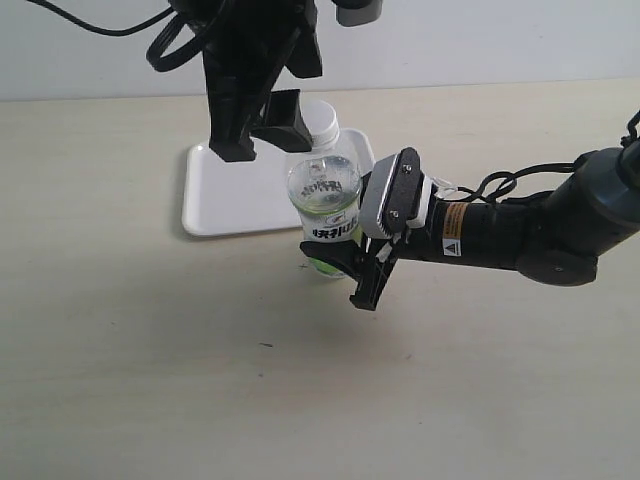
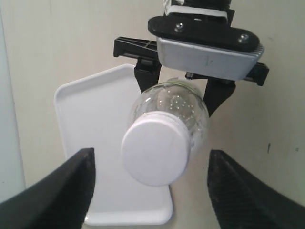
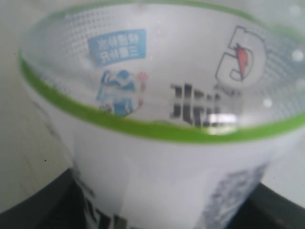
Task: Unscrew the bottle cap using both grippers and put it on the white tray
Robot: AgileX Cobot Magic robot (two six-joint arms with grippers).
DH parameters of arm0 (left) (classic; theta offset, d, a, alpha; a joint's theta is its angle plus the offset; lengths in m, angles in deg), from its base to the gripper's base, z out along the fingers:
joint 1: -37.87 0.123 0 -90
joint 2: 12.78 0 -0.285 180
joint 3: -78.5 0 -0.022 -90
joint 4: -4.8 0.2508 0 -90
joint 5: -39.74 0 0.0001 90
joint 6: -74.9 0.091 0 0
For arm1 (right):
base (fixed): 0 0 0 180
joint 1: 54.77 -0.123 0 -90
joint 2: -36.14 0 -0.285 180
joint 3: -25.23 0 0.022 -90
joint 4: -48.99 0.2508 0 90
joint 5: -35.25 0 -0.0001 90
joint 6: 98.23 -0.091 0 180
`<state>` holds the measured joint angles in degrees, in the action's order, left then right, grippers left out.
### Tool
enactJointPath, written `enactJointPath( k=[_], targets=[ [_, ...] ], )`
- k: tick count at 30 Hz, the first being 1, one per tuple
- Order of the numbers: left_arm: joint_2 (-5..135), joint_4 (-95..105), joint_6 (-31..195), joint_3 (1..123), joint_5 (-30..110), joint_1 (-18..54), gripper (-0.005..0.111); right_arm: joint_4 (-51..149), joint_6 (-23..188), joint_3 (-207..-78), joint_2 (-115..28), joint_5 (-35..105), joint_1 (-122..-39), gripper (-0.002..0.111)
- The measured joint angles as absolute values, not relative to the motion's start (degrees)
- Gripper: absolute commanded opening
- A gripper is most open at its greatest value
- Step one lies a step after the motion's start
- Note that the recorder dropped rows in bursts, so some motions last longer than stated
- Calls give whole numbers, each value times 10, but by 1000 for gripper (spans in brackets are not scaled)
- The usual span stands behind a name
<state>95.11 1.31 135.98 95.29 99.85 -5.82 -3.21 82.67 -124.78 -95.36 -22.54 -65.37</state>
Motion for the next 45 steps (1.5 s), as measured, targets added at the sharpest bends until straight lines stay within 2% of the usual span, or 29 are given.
enactJointPath(
  k=[28, 38, 41, 43, 45],
  targets=[
    [980, 5, 1361, 953, 985, -58, 62, -31, 824, -1248, -954, -225, -654, 0],
    [980, 5, 1361, 953, 985, -58, 31, -31, 826, -1248, -954, -225, -654, 0],
    [980, 5, 1361, 953, 981, -58, 17, -28, 826, -1248, -954, -225, -654, 0],
    [980, 5, 1361, 953, 981, -58, 3, -27, 826, -1248, -954, -225, -654, 0],
    [980, 5, 1360, 953, 981, -58, 0, -26, 826, -1248, -954, -225, -654, 0]
  ],
)
